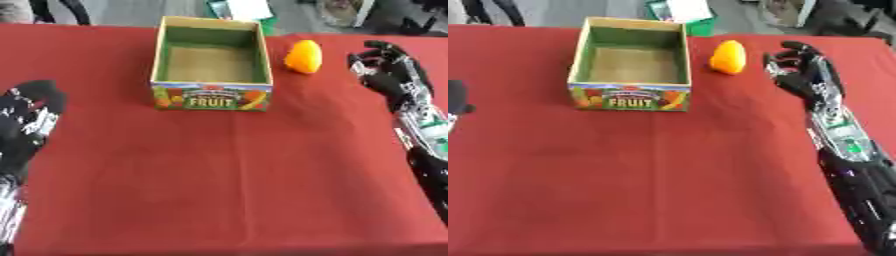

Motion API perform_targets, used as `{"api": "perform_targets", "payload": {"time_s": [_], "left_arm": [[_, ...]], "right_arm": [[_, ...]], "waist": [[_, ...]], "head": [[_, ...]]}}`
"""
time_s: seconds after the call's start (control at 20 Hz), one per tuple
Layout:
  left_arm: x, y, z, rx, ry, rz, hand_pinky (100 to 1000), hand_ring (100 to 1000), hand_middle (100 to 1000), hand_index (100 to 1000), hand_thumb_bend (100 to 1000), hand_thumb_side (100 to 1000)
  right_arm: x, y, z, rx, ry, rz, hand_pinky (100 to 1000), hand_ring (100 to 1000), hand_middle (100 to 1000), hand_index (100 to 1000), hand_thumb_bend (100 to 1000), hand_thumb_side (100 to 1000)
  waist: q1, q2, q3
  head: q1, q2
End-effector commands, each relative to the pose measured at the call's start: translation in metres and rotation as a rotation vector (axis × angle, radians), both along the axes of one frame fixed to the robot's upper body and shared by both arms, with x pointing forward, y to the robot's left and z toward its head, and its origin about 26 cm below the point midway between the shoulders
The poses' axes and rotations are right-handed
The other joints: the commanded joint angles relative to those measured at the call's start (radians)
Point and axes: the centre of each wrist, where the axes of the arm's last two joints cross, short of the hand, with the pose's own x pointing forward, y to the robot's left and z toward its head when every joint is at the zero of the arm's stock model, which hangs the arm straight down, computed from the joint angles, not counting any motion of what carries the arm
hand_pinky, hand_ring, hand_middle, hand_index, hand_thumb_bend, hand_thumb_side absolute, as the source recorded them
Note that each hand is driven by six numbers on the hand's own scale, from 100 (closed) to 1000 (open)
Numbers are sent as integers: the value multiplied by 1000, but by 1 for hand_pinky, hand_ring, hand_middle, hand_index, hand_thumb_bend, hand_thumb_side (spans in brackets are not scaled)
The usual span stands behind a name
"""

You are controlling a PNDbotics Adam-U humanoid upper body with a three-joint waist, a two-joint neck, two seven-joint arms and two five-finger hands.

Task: Pick up objects on the table and place them in the box.

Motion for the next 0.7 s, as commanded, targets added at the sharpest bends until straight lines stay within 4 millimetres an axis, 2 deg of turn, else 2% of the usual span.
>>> {"api": "perform_targets", "payload": {"time_s": [0.05, 0.1, 0.15, 0.2, 0.35, 0.4, 0.5, 0.65, 0.7], "left_arm": [[1, 4, 7, 10, -20, 3, 725, 823, 710, 649, 547, 398], [1, 4, 7, 10, -20, 3, 725, 823, 710, 649, 546, 397], [1, 4, 7, 10, -20, 2, 725, 823, 710, 649, 551, 396], [1, 4, 7, 11, -19, 1, 726, 823, 710, 649, 546, 398], [1, 4, 7, 12, -18, -1, 725, 823, 710, 649, 547, 398], [1, 4, 7, 13, -19, -2, 726, 823, 710, 649, 547, 398], [1, 4, 7, 14, -19, -4, 726, 823, 710, 649, 547, 398], [1, 3, 8, 15, -18, -6, 726, 823, 710, 649, 547, 398], [1, 3, 8, 16, -17, -7, 725, 823, 710, 649, 547, 398]], "right_arm": [[4, -8, 13, -36, -14, -3, 635, 660, 604, 775, 314, 131], [6, -9, 13, -36, -7, -2, 636, 662, 608, 776, 317, 131], [8, -10, 13, -40, 1, -2, 637, 665, 613, 777, 280, 130], [10, -12, 13, -49, 10, -3, 638, 668, 621, 779, 324, 134], [18, -19, 12, -82, 46, -4, 653, 708, 671, 793, 342, 140], [21, -22, 11, -96, 60, -6, 688, 756, 723, 810, 363, 147], [28, -28, 10, -132, 87, -15, 721, 801, 763, 822, 384, 153], [35, -33, 9, -185, 106, -25, 752, 833, 787, 831, 400, 158], [40, -34, 11, -213, 113, -30, 805, 882, 825, 845, 425, 163]], "waist": [[0, -17, 0], [0, -17, 0], [0, -18, 1], [-1, -18, 2], [-1, -21, 5], [-1, -22, 6], [-1, -23, 8], [-1, -24, 11], [-1, -24, 13]], "head": [[-4, 2], [-4, 1], [-5, 0], [-5, 0], [-8, 0], [-9, 0], [-10, -1], [-12, -1], [-14, -1]]}}
